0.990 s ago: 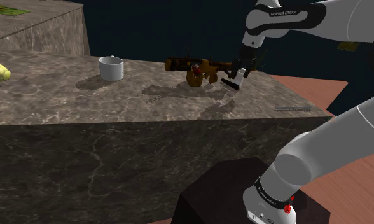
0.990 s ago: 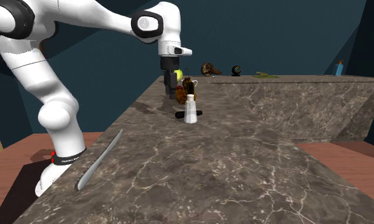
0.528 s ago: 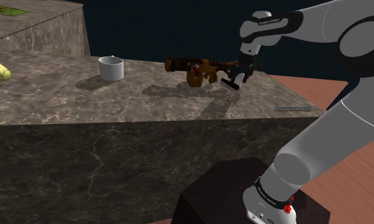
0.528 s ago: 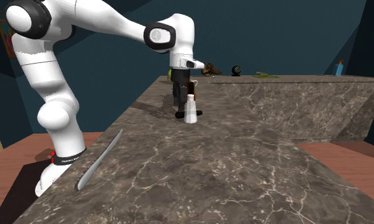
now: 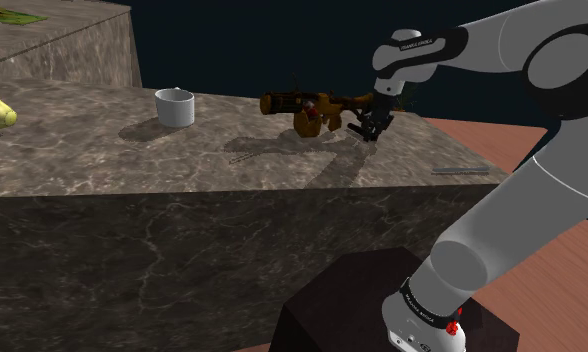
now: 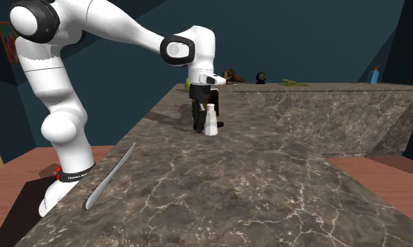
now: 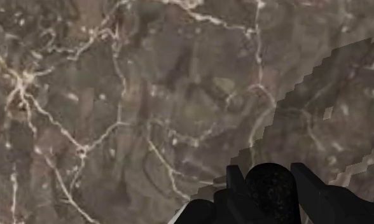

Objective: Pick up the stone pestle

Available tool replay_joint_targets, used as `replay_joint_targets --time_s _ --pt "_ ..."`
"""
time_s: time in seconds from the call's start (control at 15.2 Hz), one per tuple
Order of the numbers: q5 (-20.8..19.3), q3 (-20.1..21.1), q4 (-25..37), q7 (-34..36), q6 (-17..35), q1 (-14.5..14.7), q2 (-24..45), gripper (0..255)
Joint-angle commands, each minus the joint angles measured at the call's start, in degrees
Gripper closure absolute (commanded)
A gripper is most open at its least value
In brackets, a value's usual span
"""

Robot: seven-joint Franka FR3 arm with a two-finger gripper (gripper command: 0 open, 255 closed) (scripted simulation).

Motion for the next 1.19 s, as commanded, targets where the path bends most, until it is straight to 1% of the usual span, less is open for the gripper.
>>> replay_joint_targets --time_s 0.0,0.46,1.12 --pt "0.01 0.01 -0.09 0.0 0.1 0.01 0.03 255" --pt "0.0 -0.02 -0.02 -0.06 0.04 -0.01 0.03 255" --pt "-0.22 0.39 6.52 0.12 -7.64 0.15 -1.18 255"
